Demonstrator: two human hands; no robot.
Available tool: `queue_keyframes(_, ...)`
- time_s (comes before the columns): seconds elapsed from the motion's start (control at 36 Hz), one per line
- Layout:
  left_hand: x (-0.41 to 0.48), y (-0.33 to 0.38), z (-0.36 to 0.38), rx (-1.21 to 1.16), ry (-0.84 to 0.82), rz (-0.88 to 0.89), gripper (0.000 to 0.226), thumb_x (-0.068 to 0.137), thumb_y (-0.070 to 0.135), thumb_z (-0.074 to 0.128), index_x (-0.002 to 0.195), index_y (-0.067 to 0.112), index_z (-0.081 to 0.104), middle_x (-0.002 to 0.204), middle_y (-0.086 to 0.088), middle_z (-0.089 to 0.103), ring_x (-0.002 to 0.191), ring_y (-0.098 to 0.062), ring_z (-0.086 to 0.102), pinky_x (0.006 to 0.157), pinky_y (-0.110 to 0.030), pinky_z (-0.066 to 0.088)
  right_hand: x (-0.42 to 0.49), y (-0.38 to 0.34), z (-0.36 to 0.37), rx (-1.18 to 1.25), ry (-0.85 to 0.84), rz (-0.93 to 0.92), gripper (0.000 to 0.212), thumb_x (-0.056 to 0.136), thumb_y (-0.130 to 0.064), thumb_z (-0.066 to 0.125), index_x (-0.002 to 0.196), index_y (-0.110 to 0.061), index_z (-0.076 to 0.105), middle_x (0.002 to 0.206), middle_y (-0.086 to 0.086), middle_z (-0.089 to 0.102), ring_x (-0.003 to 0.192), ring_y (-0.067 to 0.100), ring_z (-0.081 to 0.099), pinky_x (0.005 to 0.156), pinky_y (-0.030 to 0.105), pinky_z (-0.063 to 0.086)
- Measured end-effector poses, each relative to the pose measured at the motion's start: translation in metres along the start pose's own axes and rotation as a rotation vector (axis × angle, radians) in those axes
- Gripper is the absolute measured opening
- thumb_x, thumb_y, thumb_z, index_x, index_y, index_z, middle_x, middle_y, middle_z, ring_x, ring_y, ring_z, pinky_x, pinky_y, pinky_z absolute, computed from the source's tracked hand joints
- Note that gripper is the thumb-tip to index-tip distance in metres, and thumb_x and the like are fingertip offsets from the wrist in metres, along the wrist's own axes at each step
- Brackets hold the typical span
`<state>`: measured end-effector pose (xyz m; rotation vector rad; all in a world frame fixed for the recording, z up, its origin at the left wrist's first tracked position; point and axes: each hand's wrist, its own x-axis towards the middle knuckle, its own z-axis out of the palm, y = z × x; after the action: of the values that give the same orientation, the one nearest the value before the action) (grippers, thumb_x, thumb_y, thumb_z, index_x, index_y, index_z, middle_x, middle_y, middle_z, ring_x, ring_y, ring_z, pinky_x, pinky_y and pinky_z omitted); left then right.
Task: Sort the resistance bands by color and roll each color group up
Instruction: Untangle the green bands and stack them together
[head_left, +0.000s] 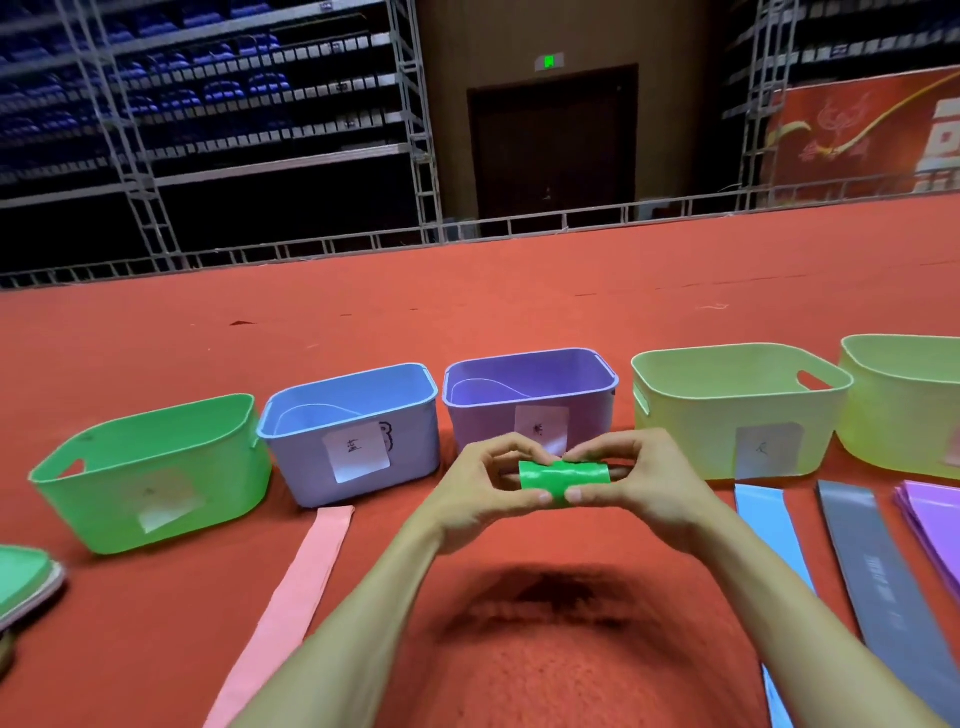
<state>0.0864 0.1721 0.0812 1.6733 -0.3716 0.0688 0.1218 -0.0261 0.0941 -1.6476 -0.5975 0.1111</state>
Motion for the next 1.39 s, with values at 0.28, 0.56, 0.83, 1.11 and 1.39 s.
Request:
queue_keyframes(0.28, -0.044, 0.045, -0.038, 0.148, 0.038, -0.017, 0.034, 0.074, -0.004, 0.072, 0.103, 0.010, 0.061, 0.093, -0.011, 0.066, 0.083, -0.017, 0.060, 0.076, -0.028, 0.051, -0.003, -0.037, 0.048, 0.043, 0.014, 0.011, 0.029, 0.058, 0.004, 0.086, 0.082, -0.007, 0.074, 0.080, 0.008, 0.073, 0.073, 0.016, 0.066, 0.074, 0.036, 0.059)
queue_keyframes(0.56, -0.083, 0.063, -0.089, 0.207, 0.170, 0.025, 0.034, 0.073, -0.012, 0.075, 0.095, 0.011, 0.063, 0.092, 0.000, 0.068, 0.085, -0.009, 0.062, 0.074, -0.022, 0.051, 0.011, -0.073, 0.106, -0.145, -0.117, -0.099, 0.031, 0.063, 0.000, 0.085, 0.091, -0.007, 0.073, 0.084, 0.010, 0.073, 0.071, 0.008, 0.065, 0.063, 0.020, 0.054)
queue_keyframes(0.83, -0.096, 0.072, -0.151, 0.496, 0.253, 0.058, 0.036, 0.070, -0.001, 0.082, 0.100, 0.013, 0.068, 0.104, 0.000, 0.060, 0.093, -0.006, 0.062, 0.079, -0.015, 0.051, 0.049, -0.076, 0.158, -0.279, -0.124, -0.159, 0.026, 0.061, -0.009, 0.087, 0.083, -0.016, 0.074, 0.084, -0.002, 0.075, 0.083, 0.014, 0.070, 0.078, 0.033, 0.056)
queue_keyframes(1.11, -0.102, 0.055, -0.220, 0.494, 0.284, 0.039, 0.038, 0.069, -0.001, 0.079, 0.101, 0.018, 0.070, 0.110, -0.009, 0.063, 0.103, -0.023, 0.064, 0.093, -0.034, 0.054, 0.095, -0.066, 0.214, -0.250, -0.159, -0.209, 0.025, 0.063, -0.005, 0.086, 0.082, -0.015, 0.073, 0.085, -0.001, 0.074, 0.078, 0.007, 0.067, 0.076, 0.022, 0.053)
queue_keyframes(1.39, -0.100, 0.040, -0.291, 0.518, 0.368, 0.050, 0.037, 0.070, -0.009, 0.076, 0.097, 0.016, 0.068, 0.103, -0.007, 0.066, 0.084, -0.008, 0.060, 0.077, -0.025, 0.056, 0.156, -0.057, 0.272, -0.221, -0.212, -0.259, 0.025, 0.063, -0.004, 0.085, 0.082, -0.012, 0.072, 0.082, -0.002, 0.071, 0.072, 0.002, 0.061, 0.068, 0.015, 0.048)
